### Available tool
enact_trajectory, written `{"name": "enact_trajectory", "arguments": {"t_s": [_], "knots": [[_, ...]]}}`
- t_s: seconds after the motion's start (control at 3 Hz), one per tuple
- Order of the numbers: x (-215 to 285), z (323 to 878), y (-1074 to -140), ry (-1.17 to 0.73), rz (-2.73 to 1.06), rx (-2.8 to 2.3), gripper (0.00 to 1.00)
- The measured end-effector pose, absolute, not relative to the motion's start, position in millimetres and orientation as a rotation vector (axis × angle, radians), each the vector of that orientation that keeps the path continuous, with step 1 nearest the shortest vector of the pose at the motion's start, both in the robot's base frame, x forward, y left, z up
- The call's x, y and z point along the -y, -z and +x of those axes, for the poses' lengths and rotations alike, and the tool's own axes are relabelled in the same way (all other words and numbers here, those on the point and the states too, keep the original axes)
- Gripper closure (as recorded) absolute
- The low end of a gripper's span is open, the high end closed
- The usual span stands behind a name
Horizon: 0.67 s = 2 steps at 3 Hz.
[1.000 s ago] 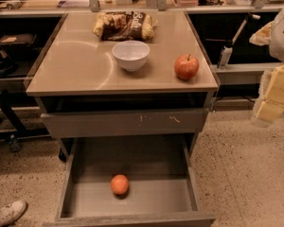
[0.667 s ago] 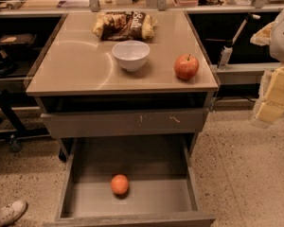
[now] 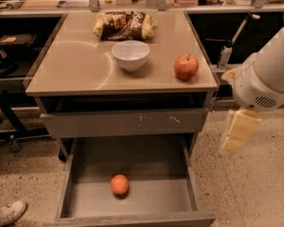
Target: Pick orange from middle drawer and place on counter
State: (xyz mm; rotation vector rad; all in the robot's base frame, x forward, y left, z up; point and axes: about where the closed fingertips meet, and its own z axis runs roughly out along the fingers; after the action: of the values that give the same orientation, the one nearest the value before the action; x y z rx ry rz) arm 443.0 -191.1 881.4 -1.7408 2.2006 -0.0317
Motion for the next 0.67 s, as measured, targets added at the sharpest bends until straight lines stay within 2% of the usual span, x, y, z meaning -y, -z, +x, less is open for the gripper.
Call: {"name": "enact_trajectory", "arguments": {"t_s": [0.33,0.67], "knots": [[175.1,447.7,-815.8,-0.038,-1.786,-2.176,0.0],[175.0,447.7,-815.7,-0.038,-1.786,-2.176,0.0]]}}
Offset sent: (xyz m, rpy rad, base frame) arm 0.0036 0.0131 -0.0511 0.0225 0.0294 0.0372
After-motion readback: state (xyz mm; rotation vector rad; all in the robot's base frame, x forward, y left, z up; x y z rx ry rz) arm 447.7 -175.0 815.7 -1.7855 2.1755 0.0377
